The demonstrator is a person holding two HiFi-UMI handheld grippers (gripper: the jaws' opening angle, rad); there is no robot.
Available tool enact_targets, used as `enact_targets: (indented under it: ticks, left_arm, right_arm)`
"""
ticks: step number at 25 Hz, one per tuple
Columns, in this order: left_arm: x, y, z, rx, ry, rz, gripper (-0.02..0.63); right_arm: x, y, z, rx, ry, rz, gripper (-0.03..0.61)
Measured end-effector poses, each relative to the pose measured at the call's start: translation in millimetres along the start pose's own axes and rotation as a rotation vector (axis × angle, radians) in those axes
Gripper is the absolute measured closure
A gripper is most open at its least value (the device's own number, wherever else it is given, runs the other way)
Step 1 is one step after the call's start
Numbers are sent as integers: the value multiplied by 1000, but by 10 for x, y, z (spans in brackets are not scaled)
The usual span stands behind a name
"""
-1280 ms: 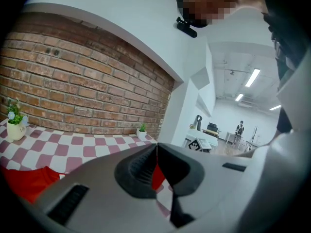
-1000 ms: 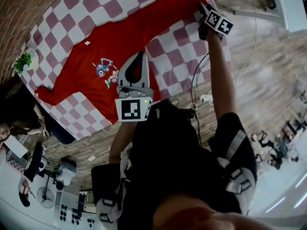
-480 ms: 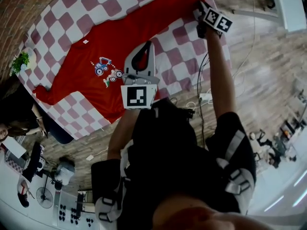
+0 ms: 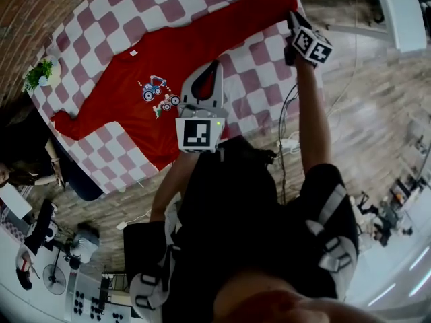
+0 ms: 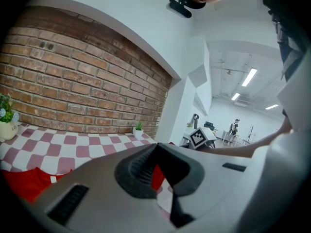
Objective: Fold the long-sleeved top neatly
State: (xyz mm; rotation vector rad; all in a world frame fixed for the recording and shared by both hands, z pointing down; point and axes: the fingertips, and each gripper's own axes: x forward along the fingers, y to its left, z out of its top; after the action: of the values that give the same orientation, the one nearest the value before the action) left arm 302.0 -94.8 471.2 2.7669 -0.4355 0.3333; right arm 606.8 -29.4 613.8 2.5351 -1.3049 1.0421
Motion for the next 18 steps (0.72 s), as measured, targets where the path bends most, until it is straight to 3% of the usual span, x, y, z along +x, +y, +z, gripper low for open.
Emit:
enact_targets:
  ticks: [7,18]
  left_arm:
    - [-337,7,219,22,-40,34,606]
    - [-1411,-68,380,37,-110,240,606]
  right_arm:
    - [-431,463,280,-139,-78,46,535]
    - [-1411,1725,610,-337,-187,296,536]
